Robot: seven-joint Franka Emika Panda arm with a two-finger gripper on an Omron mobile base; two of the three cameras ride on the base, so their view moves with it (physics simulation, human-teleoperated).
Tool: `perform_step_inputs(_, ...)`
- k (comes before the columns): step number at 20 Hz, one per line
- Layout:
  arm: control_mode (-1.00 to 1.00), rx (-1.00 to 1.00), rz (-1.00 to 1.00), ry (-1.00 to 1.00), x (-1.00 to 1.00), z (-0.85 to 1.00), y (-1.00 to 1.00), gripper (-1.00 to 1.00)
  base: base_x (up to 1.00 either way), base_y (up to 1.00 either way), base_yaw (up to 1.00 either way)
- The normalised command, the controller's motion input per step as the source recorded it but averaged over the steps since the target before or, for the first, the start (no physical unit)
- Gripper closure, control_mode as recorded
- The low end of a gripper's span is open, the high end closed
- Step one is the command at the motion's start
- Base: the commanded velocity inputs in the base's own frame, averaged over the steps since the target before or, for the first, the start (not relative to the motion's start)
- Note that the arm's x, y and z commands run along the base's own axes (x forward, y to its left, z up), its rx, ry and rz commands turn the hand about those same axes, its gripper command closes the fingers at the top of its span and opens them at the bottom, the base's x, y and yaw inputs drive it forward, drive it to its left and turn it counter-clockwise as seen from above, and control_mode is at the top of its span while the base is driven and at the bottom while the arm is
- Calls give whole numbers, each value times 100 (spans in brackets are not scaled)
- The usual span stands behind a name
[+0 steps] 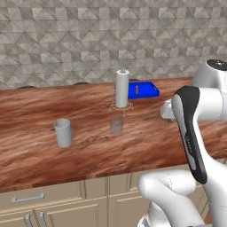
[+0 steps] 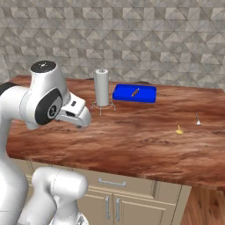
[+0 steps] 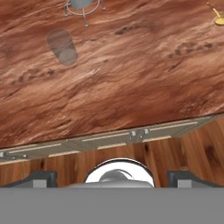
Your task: Take the tongs from the drawer on the left and place them on the dining counter next to the tray containing the kebab skewer.
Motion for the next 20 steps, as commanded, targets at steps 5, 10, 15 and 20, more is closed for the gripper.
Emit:
perform_step_inputs(5, -100, 0, 0, -6, -17, 2, 8, -100, 0, 0, 0)
perform_step_inputs(10, -100, 0, 0, -8, -16, 0, 14, -100, 0, 0, 0)
perform_step_inputs(15, -100, 0, 0, -4, -15, 5, 10, -100, 0, 0, 0)
perform_step_inputs(20, -100, 0, 0, -1, -2, 7, 14, -100, 0, 0, 0)
